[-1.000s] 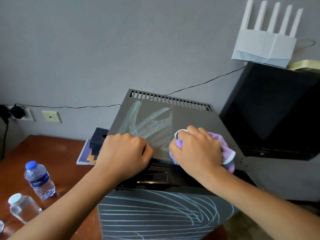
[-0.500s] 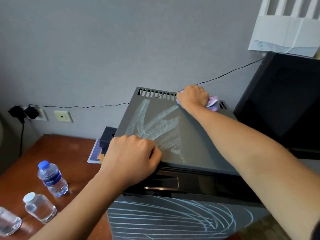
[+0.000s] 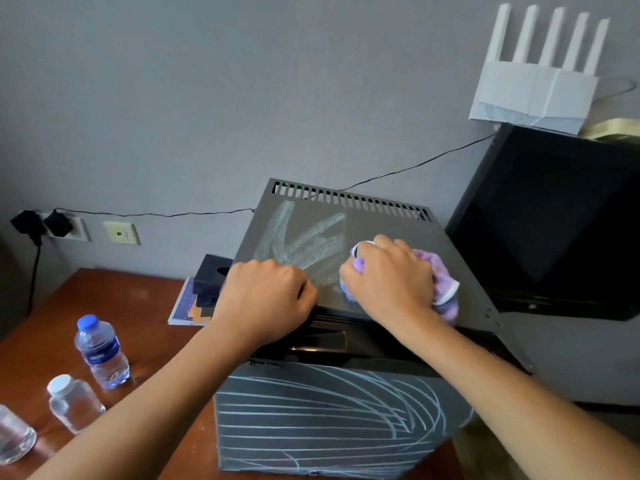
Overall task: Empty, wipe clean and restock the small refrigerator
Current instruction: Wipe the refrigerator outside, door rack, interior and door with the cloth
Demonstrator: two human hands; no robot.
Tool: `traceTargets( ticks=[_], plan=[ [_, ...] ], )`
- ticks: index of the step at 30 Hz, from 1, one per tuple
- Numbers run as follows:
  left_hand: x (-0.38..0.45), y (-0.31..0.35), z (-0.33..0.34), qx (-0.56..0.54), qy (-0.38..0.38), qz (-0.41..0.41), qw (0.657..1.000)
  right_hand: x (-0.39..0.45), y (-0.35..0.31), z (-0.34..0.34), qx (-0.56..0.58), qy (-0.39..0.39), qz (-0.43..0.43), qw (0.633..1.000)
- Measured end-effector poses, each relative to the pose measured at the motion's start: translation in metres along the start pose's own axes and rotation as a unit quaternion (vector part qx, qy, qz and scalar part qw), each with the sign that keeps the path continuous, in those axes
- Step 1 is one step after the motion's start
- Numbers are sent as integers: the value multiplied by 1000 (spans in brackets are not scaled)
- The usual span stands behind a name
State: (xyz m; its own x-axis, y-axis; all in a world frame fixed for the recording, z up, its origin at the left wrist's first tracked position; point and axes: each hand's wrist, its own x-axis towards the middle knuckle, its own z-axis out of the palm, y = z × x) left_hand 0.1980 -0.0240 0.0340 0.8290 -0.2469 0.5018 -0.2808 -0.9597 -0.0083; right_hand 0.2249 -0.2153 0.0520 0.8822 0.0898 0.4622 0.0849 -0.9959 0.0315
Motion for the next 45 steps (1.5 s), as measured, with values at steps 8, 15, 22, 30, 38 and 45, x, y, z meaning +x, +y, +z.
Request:
traceTargets(
  ticks=[8, 15, 22, 30, 38, 45],
  plan=[
    [0, -1, 1, -11, -8, 1, 1000, -3, -4, -2, -8, 17, -8, 1000],
    [1, -3, 5, -11, -10, 0, 1000, 145, 6, 60, 4, -36, 75, 997],
    [3, -3, 3, -7, -8, -2, 1000, 195, 12, 88, -2, -25, 78, 997],
    [2, -2, -1, 2, -3, -4, 1000, 107, -4, 41, 8, -38, 39, 998],
    [1, 0, 3, -23, -3, -5, 1000, -30, -15, -13, -41, 22, -38, 998],
    [2, -1, 4, -22, 1, 1, 1000, 33, -13, 8, -23, -19, -30, 999]
  ],
)
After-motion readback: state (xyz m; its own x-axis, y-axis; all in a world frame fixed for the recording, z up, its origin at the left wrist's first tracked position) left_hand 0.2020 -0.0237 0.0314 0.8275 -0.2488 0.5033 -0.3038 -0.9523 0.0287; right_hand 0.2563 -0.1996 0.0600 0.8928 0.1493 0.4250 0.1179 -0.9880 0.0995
